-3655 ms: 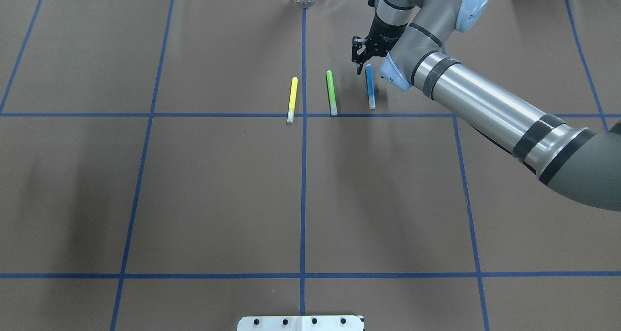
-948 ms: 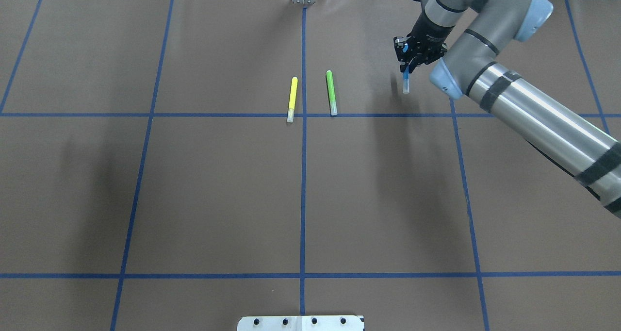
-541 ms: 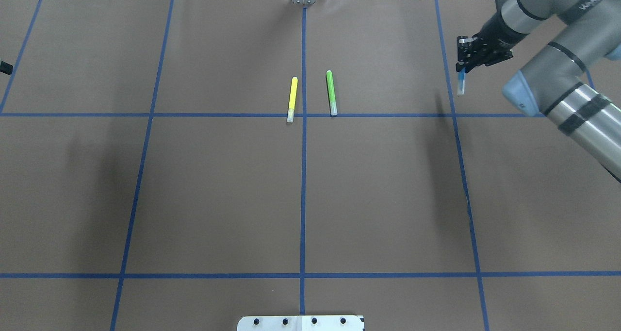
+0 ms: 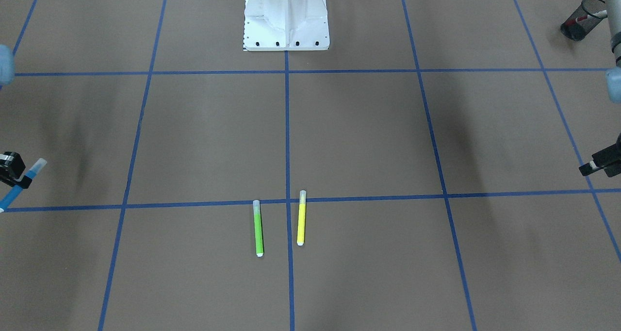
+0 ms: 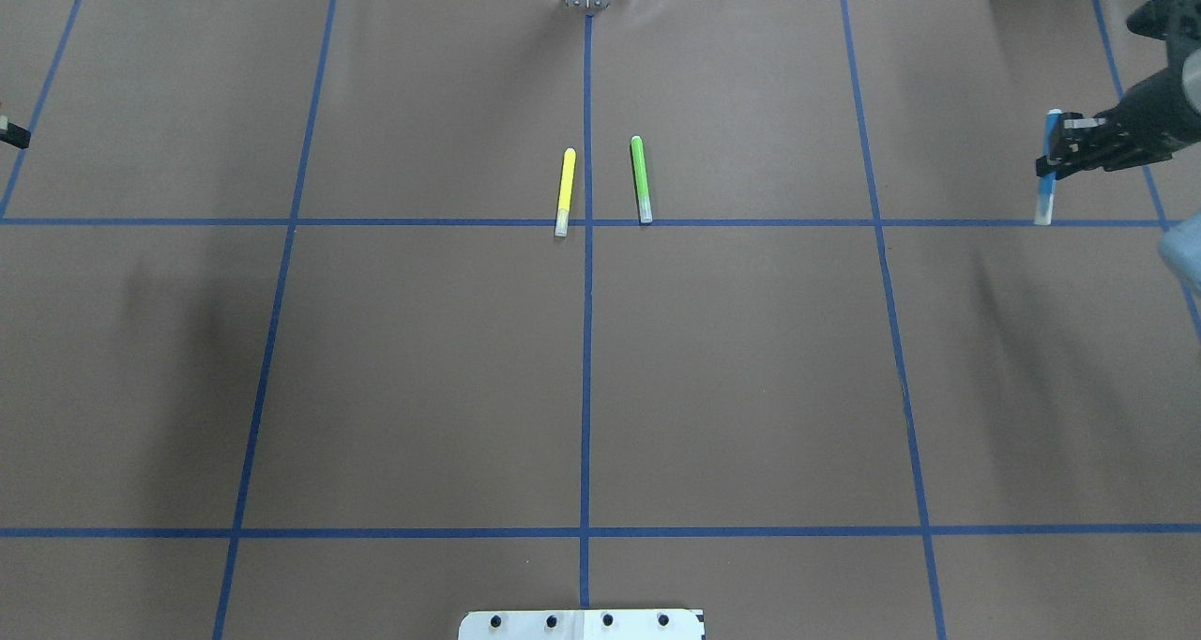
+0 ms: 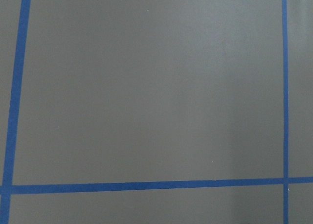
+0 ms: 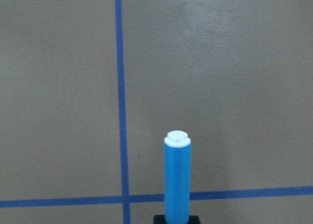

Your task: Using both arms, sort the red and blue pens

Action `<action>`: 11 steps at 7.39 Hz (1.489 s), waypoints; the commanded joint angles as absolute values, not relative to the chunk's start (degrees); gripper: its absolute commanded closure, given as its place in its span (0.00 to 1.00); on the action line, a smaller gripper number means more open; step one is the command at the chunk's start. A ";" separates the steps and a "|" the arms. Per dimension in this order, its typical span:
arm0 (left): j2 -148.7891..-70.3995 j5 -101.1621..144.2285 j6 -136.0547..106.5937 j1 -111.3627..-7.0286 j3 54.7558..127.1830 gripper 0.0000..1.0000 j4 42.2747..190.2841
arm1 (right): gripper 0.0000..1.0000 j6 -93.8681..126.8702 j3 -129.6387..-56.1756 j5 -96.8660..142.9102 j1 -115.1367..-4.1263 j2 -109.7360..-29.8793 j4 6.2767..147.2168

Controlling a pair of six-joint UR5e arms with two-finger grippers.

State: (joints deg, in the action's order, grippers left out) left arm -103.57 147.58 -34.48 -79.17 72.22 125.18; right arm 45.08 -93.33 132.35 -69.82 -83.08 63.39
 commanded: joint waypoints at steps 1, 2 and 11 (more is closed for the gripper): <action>-103.80 147.57 -34.37 -78.84 71.63 0.08 125.16 | 1.00 37.84 -93.87 135.06 -76.34 -91.54 58.20; -104.32 147.57 -34.45 -78.49 71.37 0.08 124.98 | 1.00 33.62 -93.95 139.70 -81.25 -94.11 57.84; -105.65 147.48 -36.39 -76.20 71.10 0.08 125.07 | 1.00 29.62 -95.12 142.48 -100.16 -137.00 9.61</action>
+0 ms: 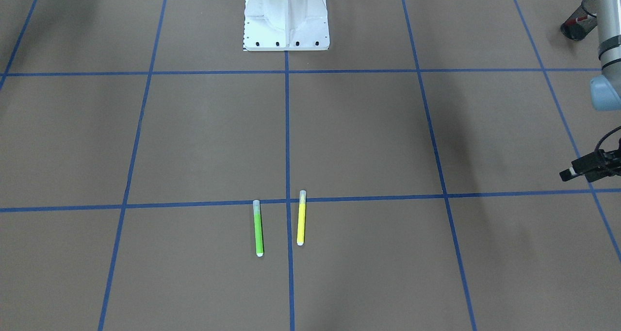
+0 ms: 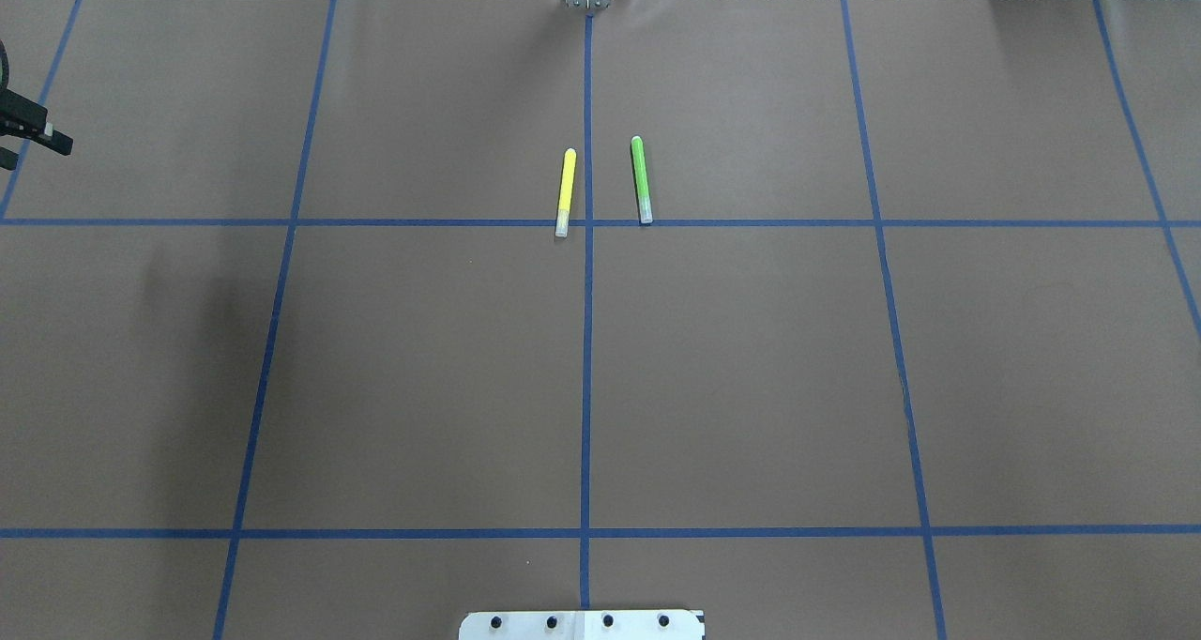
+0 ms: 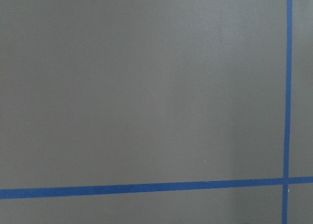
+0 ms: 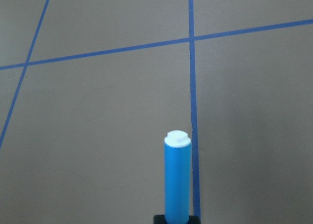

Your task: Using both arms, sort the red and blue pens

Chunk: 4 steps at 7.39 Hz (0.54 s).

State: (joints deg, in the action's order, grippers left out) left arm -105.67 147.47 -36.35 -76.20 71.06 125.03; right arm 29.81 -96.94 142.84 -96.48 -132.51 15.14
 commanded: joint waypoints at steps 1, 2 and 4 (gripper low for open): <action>-105.64 147.48 -36.39 -76.20 71.19 0.08 125.07 | 1.00 28.23 -93.10 142.30 -103.85 -137.72 8.19; -105.64 147.48 -36.47 -76.20 71.37 0.08 125.16 | 1.00 22.64 -91.16 139.77 -108.85 -138.68 8.17; -105.56 147.48 -36.56 -76.20 71.46 0.08 125.16 | 1.00 13.74 -87.98 137.99 -115.37 -140.09 8.09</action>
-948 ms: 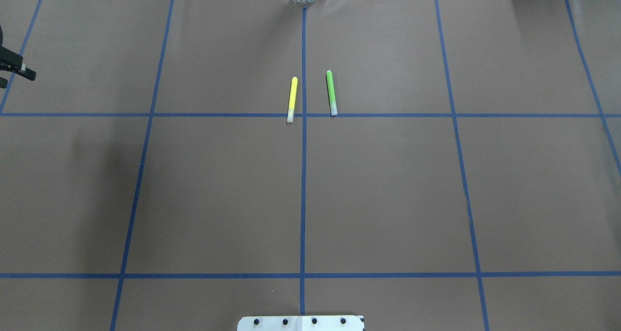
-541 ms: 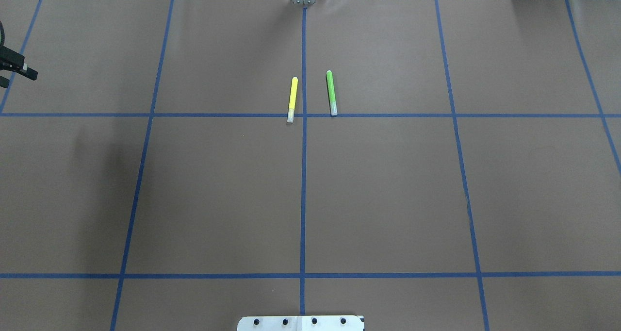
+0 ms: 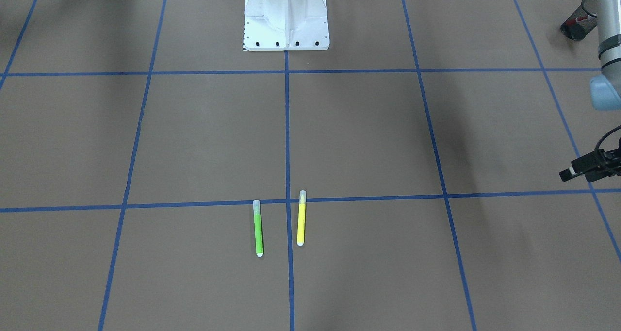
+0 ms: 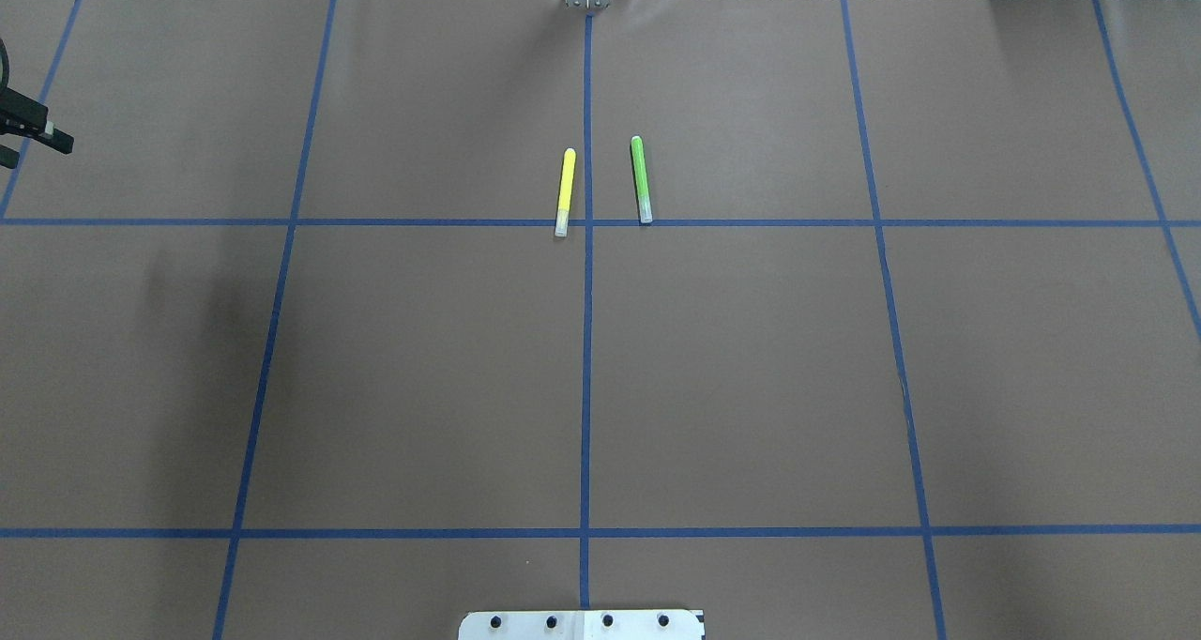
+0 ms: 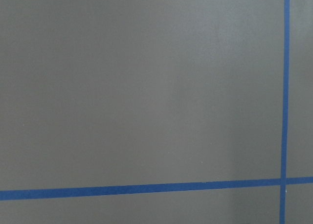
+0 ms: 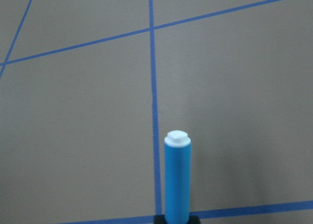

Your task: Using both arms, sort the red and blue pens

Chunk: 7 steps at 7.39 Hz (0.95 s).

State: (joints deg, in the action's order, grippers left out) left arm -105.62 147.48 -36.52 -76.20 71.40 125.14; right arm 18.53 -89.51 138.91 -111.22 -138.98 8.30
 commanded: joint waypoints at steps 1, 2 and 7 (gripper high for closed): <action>-105.38 147.48 -36.56 -76.29 71.63 0.08 125.24 | 1.00 13.54 -88.07 137.90 -116.53 -140.97 6.87; -105.21 147.48 -36.56 -76.29 71.72 0.08 125.33 | 1.00 13.54 -88.41 137.81 -117.41 -141.59 6.51; -104.77 147.57 -36.47 -76.29 71.81 0.08 125.77 | 1.00 8.82 -88.51 126.42 -120.23 -147.56 -0.53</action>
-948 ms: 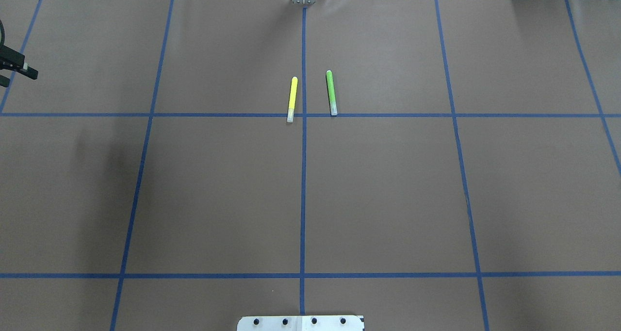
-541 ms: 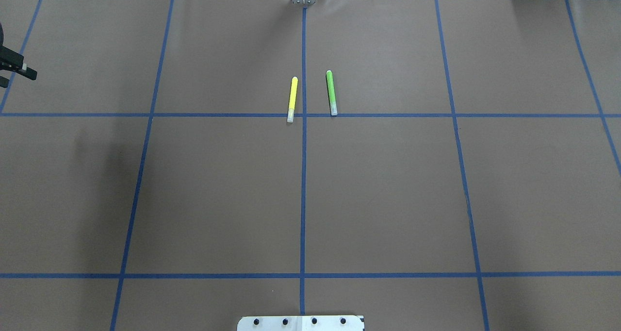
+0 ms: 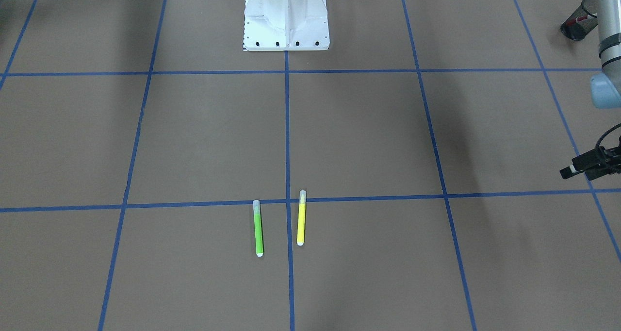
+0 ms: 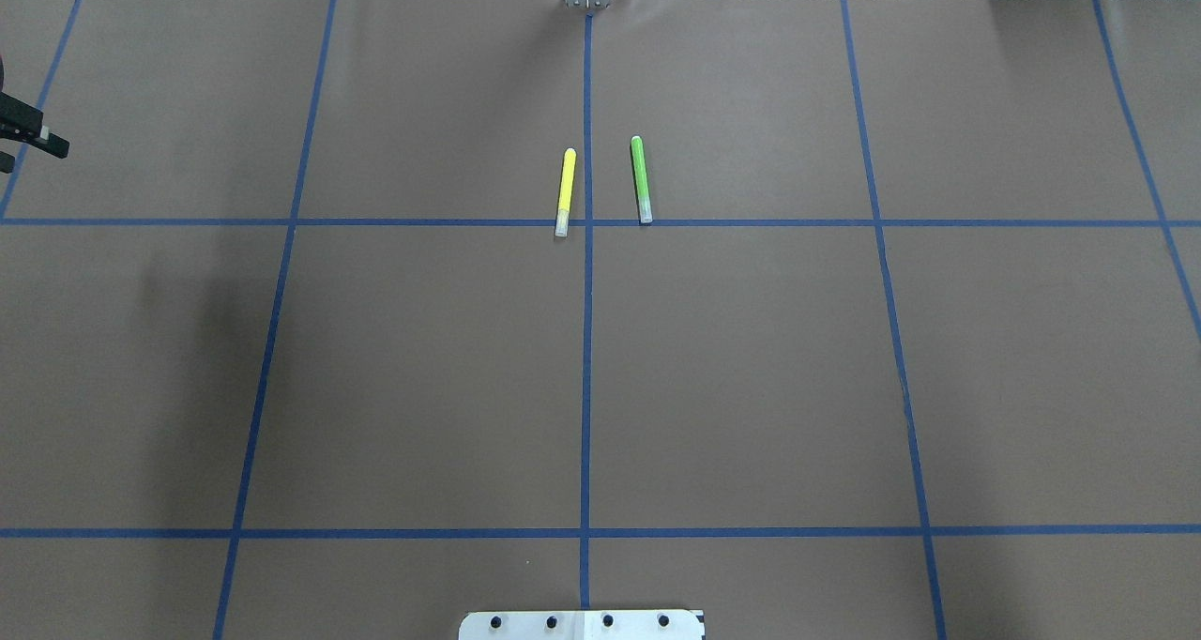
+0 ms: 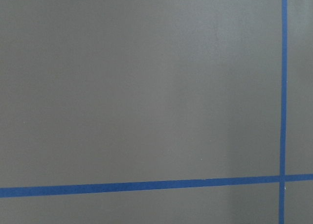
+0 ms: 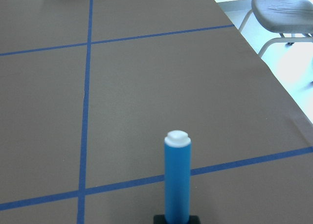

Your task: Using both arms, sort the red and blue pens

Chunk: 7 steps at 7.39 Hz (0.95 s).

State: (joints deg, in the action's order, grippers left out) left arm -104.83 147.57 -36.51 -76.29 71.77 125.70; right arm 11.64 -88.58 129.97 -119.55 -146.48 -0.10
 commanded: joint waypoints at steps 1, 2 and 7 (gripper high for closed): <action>-104.77 147.57 -36.56 -76.29 71.81 0.08 125.77 | 1.00 8.35 -88.51 125.86 -121.28 -148.61 -0.44; -104.77 147.57 -36.48 -76.29 71.72 0.08 125.77 | 1.00 8.35 -88.33 125.16 -121.72 -149.67 -0.44; -104.77 147.48 -36.47 -76.29 71.81 0.08 125.77 | 1.00 6.60 -87.89 123.75 -123.74 -150.21 -0.09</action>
State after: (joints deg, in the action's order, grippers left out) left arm -104.77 147.52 -36.47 -76.29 71.78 125.77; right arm 7.23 -88.19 123.82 -122.82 -150.18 -0.17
